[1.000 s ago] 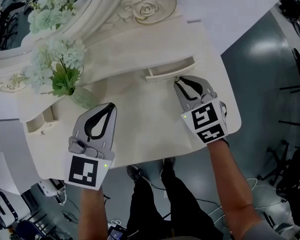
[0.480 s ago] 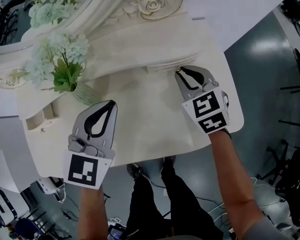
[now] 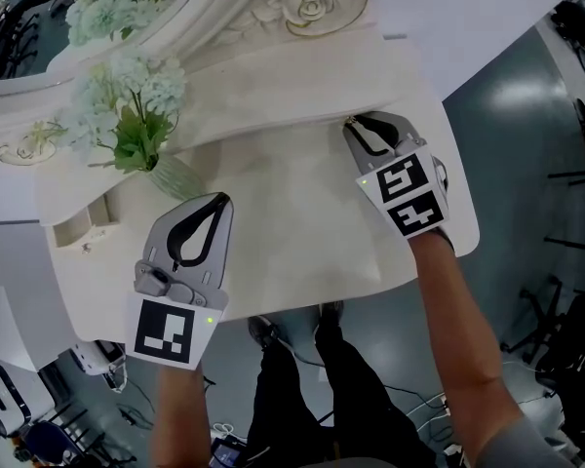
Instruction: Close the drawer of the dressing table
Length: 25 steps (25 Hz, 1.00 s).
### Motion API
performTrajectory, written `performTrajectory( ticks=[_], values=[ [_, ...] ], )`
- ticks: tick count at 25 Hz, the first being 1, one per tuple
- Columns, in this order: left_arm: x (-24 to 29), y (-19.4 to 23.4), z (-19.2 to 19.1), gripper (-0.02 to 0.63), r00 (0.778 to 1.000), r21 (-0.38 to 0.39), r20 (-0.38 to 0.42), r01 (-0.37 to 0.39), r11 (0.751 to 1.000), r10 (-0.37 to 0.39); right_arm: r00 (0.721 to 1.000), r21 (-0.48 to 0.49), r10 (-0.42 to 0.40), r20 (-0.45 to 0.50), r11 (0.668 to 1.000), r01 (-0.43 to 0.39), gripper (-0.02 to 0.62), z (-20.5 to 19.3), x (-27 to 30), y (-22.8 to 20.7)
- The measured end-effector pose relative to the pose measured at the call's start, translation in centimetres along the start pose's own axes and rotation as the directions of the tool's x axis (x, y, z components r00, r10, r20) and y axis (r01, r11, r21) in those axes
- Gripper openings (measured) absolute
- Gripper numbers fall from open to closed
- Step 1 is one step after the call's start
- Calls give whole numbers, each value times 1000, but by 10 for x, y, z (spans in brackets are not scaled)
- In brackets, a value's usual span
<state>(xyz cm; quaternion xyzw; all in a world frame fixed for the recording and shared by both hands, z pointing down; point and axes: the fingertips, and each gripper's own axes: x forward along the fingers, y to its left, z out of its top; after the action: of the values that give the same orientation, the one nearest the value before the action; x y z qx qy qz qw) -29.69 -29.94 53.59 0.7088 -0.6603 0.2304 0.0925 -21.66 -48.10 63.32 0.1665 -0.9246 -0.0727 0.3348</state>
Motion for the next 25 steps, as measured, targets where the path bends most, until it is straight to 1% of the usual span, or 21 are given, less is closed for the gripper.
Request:
performTrajectory(
  ticks=[7,11,19,25],
  values=[
    [-5,-1,2,3,999,8,-38,0,1000,0,1000,2,11,-15,1000,-11,71,-2,-1,-2],
    [-6,-1,14,3,1000,29,2,5,1000,-5,1000,7,-12,-22,1000,12,69,1,-2,-8],
    [-34,-4,42,3,998,77,56,17,997,-22,998,24,-27,-60,999,29,54,3,-30,2],
    [-61,-2,69,3,996,105,87,19,994,-28,998,45,-51,-26,998,52,4,33,-72,8]
  ],
)
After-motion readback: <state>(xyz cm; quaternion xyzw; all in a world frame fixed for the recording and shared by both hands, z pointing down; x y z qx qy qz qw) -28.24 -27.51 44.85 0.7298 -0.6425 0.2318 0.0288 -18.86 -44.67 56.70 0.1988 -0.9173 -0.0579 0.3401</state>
